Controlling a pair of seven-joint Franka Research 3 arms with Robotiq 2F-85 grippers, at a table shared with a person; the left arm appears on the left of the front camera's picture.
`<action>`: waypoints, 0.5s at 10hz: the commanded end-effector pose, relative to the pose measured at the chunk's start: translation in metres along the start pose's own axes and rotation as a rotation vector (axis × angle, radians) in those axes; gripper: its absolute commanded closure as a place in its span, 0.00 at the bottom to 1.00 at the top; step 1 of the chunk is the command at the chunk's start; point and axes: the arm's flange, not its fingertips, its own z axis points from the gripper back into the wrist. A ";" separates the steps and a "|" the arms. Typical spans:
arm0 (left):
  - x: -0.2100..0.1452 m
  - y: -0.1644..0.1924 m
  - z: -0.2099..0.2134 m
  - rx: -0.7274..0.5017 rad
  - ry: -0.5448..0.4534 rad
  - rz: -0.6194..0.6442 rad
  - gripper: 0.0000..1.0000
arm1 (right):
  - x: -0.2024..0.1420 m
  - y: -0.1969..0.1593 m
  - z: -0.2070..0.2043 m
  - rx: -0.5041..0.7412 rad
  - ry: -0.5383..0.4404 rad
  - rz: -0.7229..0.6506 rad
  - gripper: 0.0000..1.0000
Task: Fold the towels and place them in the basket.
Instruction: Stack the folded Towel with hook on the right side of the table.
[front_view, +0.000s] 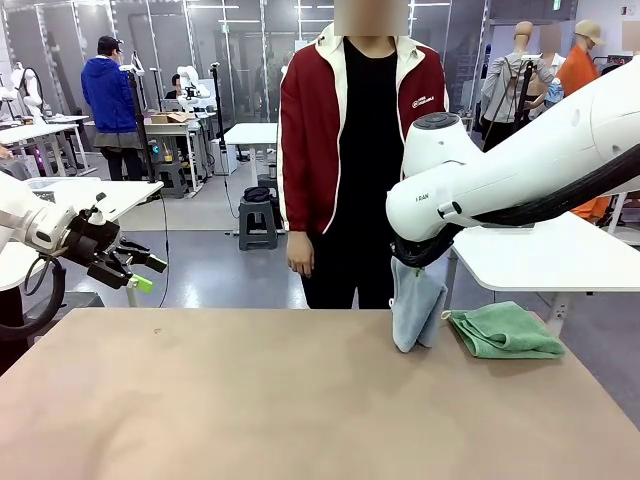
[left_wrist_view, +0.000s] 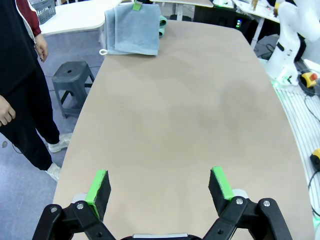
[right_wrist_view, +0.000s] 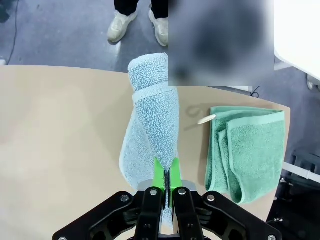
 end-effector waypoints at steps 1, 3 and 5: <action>0.002 -0.001 0.000 0.005 0.002 -0.003 0.00 | 0.003 -0.021 0.010 -0.002 0.014 0.014 0.95; 0.002 -0.001 0.000 0.005 0.002 -0.003 0.00 | 0.006 -0.049 0.020 0.001 0.015 -0.028 0.95; 0.002 -0.001 0.000 0.005 0.002 -0.003 0.00 | 0.011 -0.073 0.015 0.005 0.016 -0.038 0.95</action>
